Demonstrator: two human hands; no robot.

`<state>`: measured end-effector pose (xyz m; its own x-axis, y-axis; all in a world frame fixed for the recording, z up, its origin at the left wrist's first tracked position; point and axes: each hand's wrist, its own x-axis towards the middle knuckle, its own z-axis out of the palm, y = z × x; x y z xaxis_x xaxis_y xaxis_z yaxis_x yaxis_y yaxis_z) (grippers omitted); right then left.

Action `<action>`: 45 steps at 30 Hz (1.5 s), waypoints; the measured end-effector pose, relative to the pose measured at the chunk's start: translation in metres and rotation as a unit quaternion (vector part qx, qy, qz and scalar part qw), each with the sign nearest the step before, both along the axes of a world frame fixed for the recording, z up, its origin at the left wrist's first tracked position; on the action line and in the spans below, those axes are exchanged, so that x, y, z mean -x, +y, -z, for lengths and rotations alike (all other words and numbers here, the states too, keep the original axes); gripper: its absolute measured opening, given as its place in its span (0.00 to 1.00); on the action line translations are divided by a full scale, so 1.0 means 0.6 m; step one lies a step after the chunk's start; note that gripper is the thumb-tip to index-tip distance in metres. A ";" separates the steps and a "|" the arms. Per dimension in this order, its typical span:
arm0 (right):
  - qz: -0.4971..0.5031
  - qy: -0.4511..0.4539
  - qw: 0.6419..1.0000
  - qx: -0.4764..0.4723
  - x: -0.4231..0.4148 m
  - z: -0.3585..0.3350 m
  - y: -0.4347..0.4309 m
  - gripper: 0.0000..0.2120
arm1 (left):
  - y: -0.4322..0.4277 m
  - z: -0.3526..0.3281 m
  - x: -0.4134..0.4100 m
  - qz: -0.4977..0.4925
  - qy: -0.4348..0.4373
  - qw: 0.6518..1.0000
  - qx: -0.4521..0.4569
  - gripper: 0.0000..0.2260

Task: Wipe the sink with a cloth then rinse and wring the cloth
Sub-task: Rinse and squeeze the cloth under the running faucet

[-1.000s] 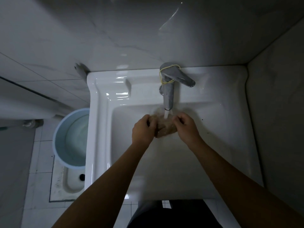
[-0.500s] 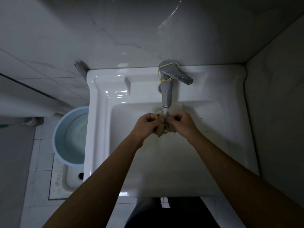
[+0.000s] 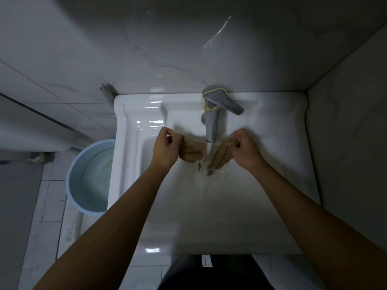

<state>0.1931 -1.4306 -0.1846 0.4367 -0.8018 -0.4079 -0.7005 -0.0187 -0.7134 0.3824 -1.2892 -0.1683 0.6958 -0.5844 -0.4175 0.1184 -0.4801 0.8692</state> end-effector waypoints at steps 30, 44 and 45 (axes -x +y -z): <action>0.197 -0.108 0.937 -0.269 -0.076 0.039 0.086 0.13 | -0.034 0.083 0.104 -0.022 0.158 0.986 -0.058 0.13; 0.174 -0.018 0.979 -0.102 -0.113 0.048 0.095 0.16 | -0.052 0.084 0.124 -0.064 0.054 0.994 -0.076 0.18; 0.178 -0.024 0.978 -0.108 -0.115 0.046 0.091 0.14 | -0.054 0.082 0.118 -0.072 0.086 0.990 -0.080 0.16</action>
<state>0.2620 -1.3763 -0.2124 0.1692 -0.8035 -0.5708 -0.6009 0.3749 -0.7059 0.3114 -1.3214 -0.2173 0.6774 -0.4013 -0.6165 0.3349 -0.5780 0.7442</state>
